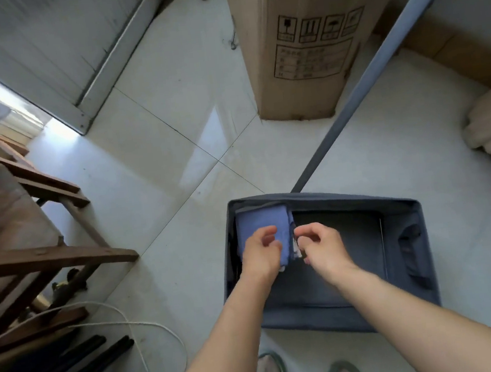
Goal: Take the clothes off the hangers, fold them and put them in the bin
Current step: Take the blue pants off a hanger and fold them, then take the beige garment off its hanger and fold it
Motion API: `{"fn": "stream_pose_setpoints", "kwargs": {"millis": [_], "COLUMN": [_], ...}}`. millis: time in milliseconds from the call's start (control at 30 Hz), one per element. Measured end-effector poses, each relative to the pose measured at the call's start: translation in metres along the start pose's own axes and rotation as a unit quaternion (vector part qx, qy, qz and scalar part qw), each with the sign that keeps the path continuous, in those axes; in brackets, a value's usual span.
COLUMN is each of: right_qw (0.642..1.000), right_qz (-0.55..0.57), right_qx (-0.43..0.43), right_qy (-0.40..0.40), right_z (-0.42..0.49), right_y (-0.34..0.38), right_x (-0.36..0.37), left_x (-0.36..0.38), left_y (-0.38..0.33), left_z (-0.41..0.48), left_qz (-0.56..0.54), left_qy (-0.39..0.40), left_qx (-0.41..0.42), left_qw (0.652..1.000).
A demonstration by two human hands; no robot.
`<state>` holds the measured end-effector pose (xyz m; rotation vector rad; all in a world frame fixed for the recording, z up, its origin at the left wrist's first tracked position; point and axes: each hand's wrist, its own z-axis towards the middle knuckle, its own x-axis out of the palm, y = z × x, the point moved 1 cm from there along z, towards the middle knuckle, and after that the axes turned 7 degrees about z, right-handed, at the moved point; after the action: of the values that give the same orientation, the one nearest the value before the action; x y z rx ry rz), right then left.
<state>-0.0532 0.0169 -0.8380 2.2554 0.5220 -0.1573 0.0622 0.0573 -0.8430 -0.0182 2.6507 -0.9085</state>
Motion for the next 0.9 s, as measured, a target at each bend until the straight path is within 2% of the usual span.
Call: {"fn": "stream_pose_setpoints", "kwargs": {"millis": [100, 233, 400, 633, 900], "right_qw": [0.998, 0.994, 0.987, 0.973, 0.931], "right_qz": [0.055, 0.09, 0.129, 0.134, 0.173], "right_qx": [0.001, -0.041, -0.091, -0.188, -0.31], "right_qy": [0.021, 0.046, 0.033, -0.027, -0.082], "right_z": [-0.051, -0.127, -0.222, -0.339, -0.476], "right_y": [0.053, 0.126, 0.211, 0.301, 0.351], "right_x": [-0.03, -0.075, -0.128, -0.186, -0.242], "left_x": [-0.009, -0.028, -0.055, -0.092, -0.121], "left_y": [-0.048, -0.114, -0.204, -0.303, -0.367], "left_z": [-0.058, -0.141, -0.241, -0.364, -0.488], "left_qz": [-0.053, -0.12, -0.159, -0.096, -0.019], "left_qy": [0.014, 0.053, 0.102, 0.142, 0.188], "left_qx": [0.022, 0.057, 0.127, 0.232, 0.383], "left_qw": [0.998, 0.99, 0.974, 0.957, 0.904]}}
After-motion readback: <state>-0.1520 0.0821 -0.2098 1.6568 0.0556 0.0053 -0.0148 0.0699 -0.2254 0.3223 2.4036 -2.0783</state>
